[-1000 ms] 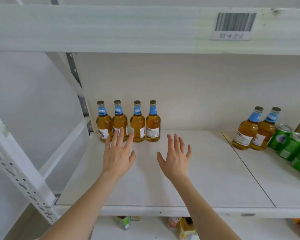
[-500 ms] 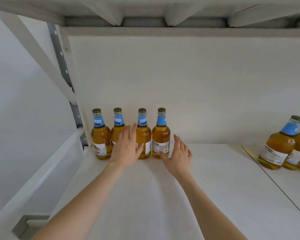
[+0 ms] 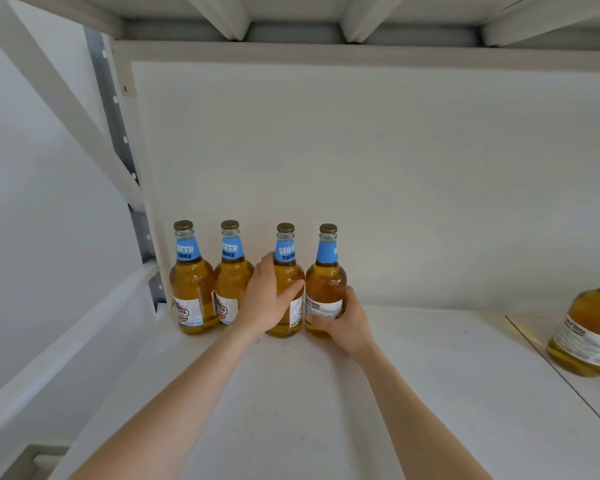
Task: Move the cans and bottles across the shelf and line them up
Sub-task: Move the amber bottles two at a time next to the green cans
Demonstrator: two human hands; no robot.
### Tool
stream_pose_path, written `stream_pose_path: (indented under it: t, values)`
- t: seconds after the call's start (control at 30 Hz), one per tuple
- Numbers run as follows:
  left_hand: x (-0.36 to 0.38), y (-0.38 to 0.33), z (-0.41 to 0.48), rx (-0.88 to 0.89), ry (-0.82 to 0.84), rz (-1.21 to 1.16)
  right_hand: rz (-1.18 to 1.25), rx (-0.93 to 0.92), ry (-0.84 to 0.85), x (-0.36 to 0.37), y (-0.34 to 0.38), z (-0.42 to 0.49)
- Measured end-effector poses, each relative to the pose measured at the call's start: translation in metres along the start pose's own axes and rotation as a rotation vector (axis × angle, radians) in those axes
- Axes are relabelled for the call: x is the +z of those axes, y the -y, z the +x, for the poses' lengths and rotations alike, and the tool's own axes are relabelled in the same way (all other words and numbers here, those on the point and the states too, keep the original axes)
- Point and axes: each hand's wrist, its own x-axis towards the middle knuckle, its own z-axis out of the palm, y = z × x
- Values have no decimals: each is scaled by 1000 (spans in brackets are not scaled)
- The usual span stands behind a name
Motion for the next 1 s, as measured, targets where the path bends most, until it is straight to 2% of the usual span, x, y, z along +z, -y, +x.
stream_pose_path:
  t: [0.1, 0.3, 0.8, 1.0]
  values:
    - [1, -4, -1, -87, 34, -157, 0, -5, -6, -2, -1, 0]
    - [2, -10, -3, -136, 34, -263, 21, 7, -17, -11, -1, -9]
    - [-8, -30, -33, -174, 68, -182, 120, 100, -74, -33, 14, -75]
    - [-30, -39, -54, -265, 119, -285, 168, 165, -83, -37, 30, -102]
